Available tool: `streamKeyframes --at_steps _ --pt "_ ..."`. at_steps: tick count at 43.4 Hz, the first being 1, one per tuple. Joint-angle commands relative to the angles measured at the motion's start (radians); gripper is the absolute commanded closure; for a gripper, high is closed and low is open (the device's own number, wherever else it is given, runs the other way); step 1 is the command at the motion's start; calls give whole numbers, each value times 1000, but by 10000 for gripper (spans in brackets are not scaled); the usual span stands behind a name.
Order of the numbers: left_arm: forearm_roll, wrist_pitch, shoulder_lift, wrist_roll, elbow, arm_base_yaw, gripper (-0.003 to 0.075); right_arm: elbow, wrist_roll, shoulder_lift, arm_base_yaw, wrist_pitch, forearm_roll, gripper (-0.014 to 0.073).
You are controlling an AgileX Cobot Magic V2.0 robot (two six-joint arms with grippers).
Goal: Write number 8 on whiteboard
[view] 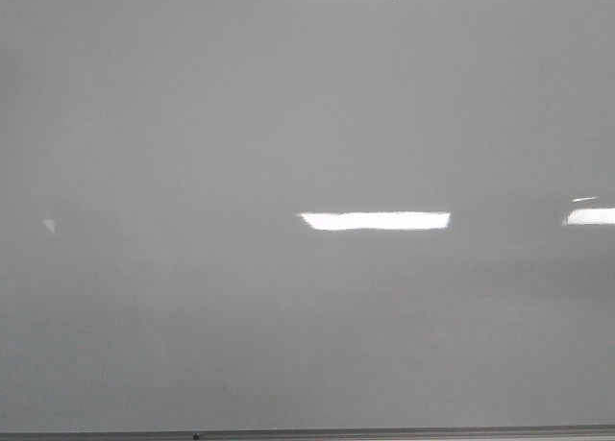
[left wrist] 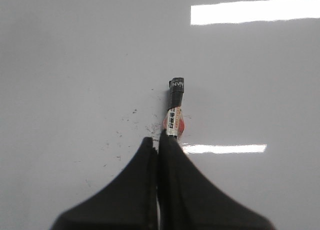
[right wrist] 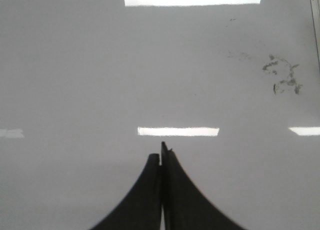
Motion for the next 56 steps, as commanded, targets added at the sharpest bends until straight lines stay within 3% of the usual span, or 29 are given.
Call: streamKeyframes --at_steps 1,5,12,29,49,56 --pt "-4 -62 -12 -19 -78 -8 741 -82 -1 -18 1 -13 -17 701" --pt "-4 -12 -3 -20 -160 -8 741 -162 -1 -13 1 70 -18 701" --pt "-4 188 68 -16 -348 -8 741 -314 -1 46 1 196 -18 701" --pt "-4 536 369 -17 -695 -8 741 -672 -2 357 1 494 -19 701" --pt "-4 573 533 -17 -693 -8 741 -699 -2 598 1 522 -19 701" --pt "-4 573 569 -17 -693 -8 741 -699 -83 660 1 536 -19 697"
